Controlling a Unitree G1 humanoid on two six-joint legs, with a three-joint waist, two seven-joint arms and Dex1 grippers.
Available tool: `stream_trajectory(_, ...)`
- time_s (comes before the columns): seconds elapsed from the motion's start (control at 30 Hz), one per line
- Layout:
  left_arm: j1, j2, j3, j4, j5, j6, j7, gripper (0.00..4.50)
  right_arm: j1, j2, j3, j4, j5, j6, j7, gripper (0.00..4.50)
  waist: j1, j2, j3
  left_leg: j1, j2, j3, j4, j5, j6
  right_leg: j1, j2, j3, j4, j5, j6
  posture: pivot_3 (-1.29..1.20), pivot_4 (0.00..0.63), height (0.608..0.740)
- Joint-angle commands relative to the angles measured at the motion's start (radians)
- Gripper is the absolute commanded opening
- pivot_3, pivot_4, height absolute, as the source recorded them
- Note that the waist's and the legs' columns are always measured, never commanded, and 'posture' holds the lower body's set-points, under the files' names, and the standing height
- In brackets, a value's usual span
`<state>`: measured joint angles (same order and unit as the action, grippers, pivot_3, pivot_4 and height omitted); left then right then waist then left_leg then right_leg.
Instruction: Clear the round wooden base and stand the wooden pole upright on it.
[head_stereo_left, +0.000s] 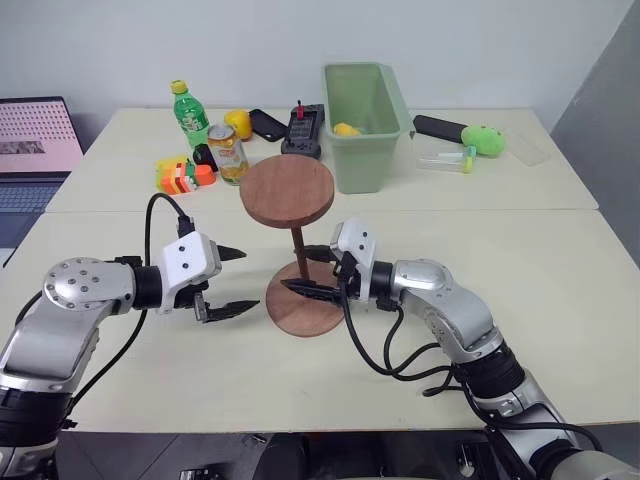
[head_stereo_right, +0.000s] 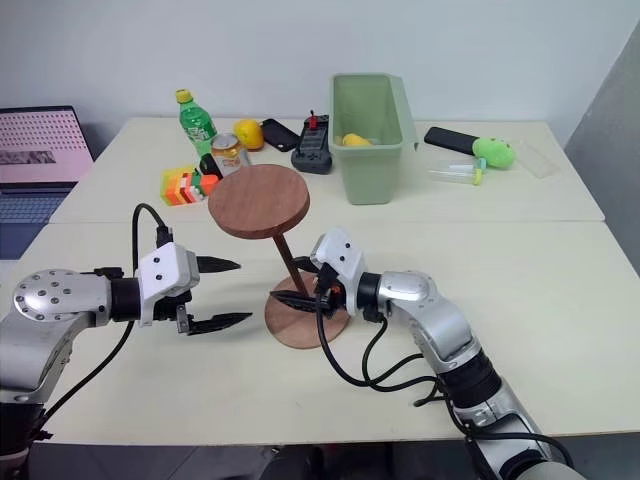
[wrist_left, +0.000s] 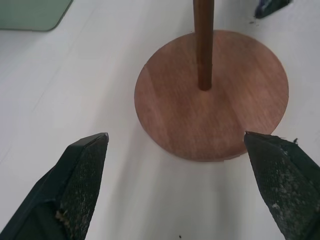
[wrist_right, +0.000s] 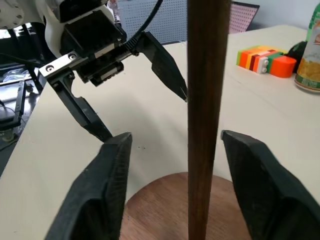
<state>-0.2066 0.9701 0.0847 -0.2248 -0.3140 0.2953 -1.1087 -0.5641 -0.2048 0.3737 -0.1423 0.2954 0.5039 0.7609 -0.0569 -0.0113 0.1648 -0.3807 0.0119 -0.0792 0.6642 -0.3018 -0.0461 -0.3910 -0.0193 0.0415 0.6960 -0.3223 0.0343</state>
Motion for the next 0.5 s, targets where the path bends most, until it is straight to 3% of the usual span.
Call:
stream_trajectory(0.03, -0.009, -0.014, 0.042, -0.028, -0.035, 0.002, 0.012, 4.50, -0.009, -0.038, -0.001, -0.032, -0.028, -0.026, 0.023, 3.77, 0.000, 0.000, 0.000, 0.000, 0.000, 0.000, 0.000, 0.000, 0.000, 0.000, 0.000, 0.000, 0.000, 0.000, 0.000, 0.00, 0.150, 0.740)
stream_trajectory(0.17, -0.027, -0.021, 0.048, -0.023, -0.038, 0.054, 0.051, 4.50, 0.002, -0.100, -0.031, -0.045, -0.031, -0.025, 0.044, 3.77, 0.001, 0.000, 0.000, 0.000, -0.001, 0.000, 0.001, 0.000, 0.000, 0.001, 0.000, 0.000, 0.000, 0.000, 0.000, 0.00, 0.150, 0.740)
stream_trajectory(0.37, 0.013, 0.023, 0.085, -0.005, 0.000, 0.055, 0.067, 4.50, 0.112, -0.425, -0.198, -0.137, 0.017, -0.028, 0.202, 3.77, 0.022, -0.001, 0.001, -0.001, -0.003, 0.000, 0.001, 0.000, 0.000, 0.002, 0.000, -0.001, -0.003, 0.000, 0.000, 0.00, 0.150, 0.740)
stream_trajectory(0.5, 0.058, 0.039, 0.133, 0.047, -0.017, 0.049, 0.041, 4.50, 0.259, -0.608, -0.392, -0.212, 0.111, -0.054, 0.327, 3.77, 0.024, 0.000, 0.001, -0.001, -0.001, 0.000, 0.000, 0.000, 0.001, 0.002, -0.001, 0.000, -0.005, 0.000, 0.000, 0.00, 0.150, 0.740)
